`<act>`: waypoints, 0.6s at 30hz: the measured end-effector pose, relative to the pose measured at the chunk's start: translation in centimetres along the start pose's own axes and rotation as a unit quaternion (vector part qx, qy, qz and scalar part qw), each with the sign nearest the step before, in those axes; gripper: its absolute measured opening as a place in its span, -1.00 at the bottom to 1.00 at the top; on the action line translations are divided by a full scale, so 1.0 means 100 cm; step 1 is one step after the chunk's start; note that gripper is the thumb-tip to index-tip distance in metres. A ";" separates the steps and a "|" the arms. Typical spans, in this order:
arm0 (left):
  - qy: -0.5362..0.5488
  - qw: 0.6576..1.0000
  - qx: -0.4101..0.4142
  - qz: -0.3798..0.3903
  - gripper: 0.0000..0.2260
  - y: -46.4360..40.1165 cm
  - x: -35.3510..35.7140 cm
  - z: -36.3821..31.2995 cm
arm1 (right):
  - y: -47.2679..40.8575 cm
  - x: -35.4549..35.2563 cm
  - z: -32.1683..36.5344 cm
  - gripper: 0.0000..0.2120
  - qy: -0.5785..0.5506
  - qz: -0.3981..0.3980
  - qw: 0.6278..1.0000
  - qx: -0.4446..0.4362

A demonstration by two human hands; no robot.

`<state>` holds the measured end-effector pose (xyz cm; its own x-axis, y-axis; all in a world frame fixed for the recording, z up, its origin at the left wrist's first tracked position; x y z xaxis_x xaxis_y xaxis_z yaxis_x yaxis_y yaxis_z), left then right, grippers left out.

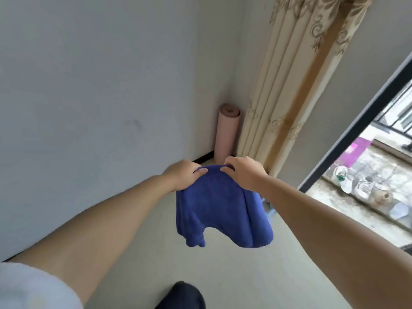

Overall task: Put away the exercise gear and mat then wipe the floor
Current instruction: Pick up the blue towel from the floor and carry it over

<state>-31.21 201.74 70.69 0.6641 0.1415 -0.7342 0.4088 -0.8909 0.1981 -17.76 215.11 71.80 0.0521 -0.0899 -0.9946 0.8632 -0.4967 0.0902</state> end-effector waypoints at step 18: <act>-0.126 0.956 0.066 -0.256 -0.56 -0.272 -0.375 -0.084 | -0.381 -0.308 -0.034 -0.74 0.050 -0.240 0.963 -0.109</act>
<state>-61.97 224.34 98.24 0.2185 0.4804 -0.8494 0.5465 -0.7814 -0.3013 -50.57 239.72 98.86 -0.3398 0.1945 -0.9201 0.8843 -0.2670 -0.3830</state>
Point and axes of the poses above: each hand's wrist, its own y-axis away from the middle knuckle, its own x-axis out of the palm, z = x × y, the point moved 2 cm from there along -y, towards the middle knuckle, and after that the axes turned 12 degrees about y, right-handed, at the moved point
